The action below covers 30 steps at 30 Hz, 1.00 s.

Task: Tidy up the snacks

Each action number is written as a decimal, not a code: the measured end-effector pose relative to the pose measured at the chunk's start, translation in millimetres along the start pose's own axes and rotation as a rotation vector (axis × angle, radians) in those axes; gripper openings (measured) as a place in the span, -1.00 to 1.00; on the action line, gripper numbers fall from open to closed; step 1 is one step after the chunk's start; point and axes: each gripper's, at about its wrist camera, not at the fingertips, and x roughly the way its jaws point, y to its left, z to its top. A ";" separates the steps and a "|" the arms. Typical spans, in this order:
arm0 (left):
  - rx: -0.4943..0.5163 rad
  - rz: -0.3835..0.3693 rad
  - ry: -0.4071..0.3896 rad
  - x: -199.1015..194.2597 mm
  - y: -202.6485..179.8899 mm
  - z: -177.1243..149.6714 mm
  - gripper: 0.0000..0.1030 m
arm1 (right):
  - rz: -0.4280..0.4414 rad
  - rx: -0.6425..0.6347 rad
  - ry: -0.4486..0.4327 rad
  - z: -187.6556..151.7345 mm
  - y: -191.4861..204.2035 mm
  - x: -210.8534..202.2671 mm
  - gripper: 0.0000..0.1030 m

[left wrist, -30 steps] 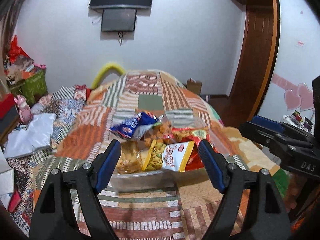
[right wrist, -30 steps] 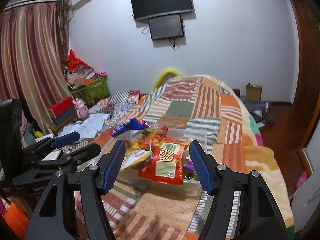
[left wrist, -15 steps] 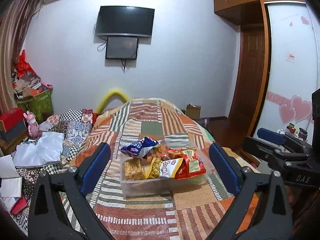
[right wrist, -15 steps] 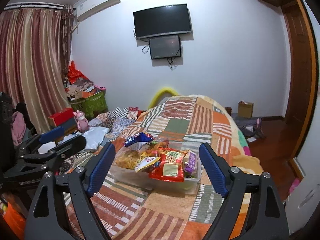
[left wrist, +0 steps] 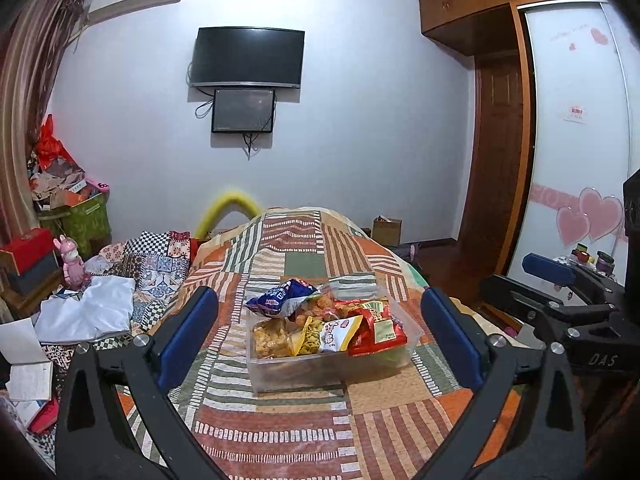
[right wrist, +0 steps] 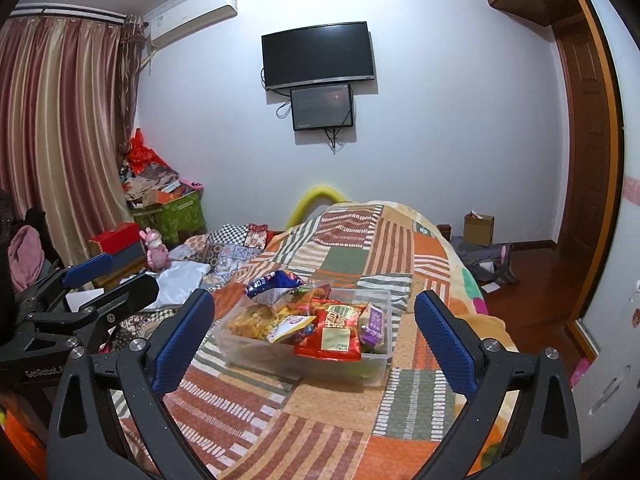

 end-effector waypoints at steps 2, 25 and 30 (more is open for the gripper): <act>0.001 0.003 -0.002 -0.3 -0.9 -0.5 0.99 | 0.001 0.004 -0.002 -0.2 0.1 -0.6 0.94; -0.020 -0.002 0.015 5.1 1.1 -2.3 0.99 | 0.012 0.013 -0.007 -4.8 -0.4 -6.9 0.94; -0.026 -0.002 0.019 6.2 3.3 -2.5 0.99 | 0.013 0.013 -0.008 -4.9 0.4 -7.1 0.94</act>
